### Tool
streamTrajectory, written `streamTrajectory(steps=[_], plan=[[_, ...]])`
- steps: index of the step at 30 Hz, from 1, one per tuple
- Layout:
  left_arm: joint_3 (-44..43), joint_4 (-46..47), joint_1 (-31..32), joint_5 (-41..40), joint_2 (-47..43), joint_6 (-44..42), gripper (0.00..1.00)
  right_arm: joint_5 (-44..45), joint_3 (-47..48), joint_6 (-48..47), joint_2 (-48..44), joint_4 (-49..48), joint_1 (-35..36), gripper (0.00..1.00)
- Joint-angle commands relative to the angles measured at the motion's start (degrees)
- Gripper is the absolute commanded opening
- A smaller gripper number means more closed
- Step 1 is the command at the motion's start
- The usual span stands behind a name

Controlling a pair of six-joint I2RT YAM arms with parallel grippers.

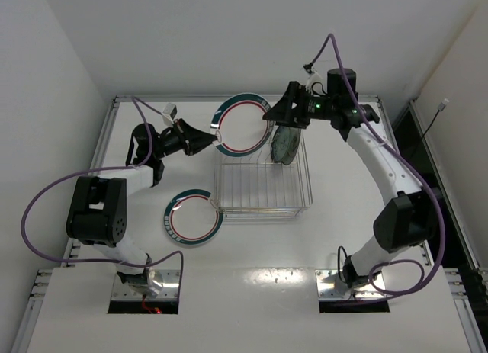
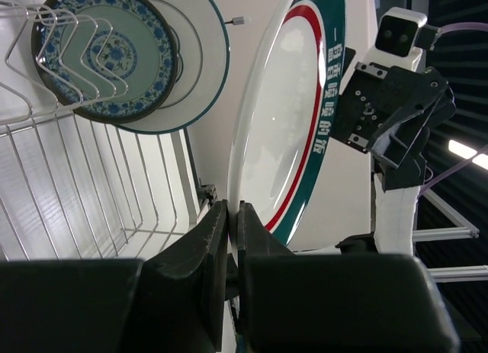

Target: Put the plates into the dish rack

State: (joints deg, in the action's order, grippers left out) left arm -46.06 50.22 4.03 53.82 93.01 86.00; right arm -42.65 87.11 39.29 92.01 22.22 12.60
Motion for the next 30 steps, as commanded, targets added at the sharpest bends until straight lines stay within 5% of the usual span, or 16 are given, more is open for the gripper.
streamTrajectory(steps=[1,7,10,12,14,16,20,21,24,27,30], plan=[[-2.5,4.3,-0.3,0.8,-0.2,-0.5,0.00,-1.4,-1.2,-0.4,1.8,-3.0,1.8,0.71],[-2.5,7.0,0.7,0.8,-0.2,1.0,0.00,-0.9,-1.2,1.6,4.7,-6.0,5.3,0.61],[-2.5,7.5,0.7,1.4,-0.2,1.6,0.00,-0.2,-0.4,2.1,5.2,-6.0,5.9,0.25],[-2.5,7.5,0.7,1.4,-0.2,1.6,0.00,1.3,1.3,1.6,5.2,-4.6,5.9,0.11],[-3.0,4.9,0.7,1.9,-0.2,-0.2,0.00,2.7,3.5,0.8,5.2,-2.3,5.9,0.00],[-4.6,0.6,0.7,2.4,-0.2,-3.1,0.08,3.7,5.8,-0.3,5.2,0.7,5.9,0.00],[-9.9,-20.5,0.7,0.3,-0.8,-19.2,0.32,7.7,8.3,-1.0,4.0,4.8,4.7,0.00],[-11.3,-31.6,0.1,-2.6,-0.8,-22.4,0.43,10.3,9.1,-1.8,3.4,6.2,4.7,0.00],[-18.3,-54.1,-1.7,-9.1,-1.3,-34.8,0.51,19.2,14.1,-4.3,2.8,14.1,4.7,0.00],[-25.7,-72.1,-3.0,-24.3,-2.0,-42.8,0.54,31.5,21.1,-5.8,3.4,24.9,4.7,0.00],[-30.9,-80.9,-3.0,-41.1,-2.6,-45.3,0.54,42.4,26.6,-6.6,5.2,33.7,5.4,0.00]])
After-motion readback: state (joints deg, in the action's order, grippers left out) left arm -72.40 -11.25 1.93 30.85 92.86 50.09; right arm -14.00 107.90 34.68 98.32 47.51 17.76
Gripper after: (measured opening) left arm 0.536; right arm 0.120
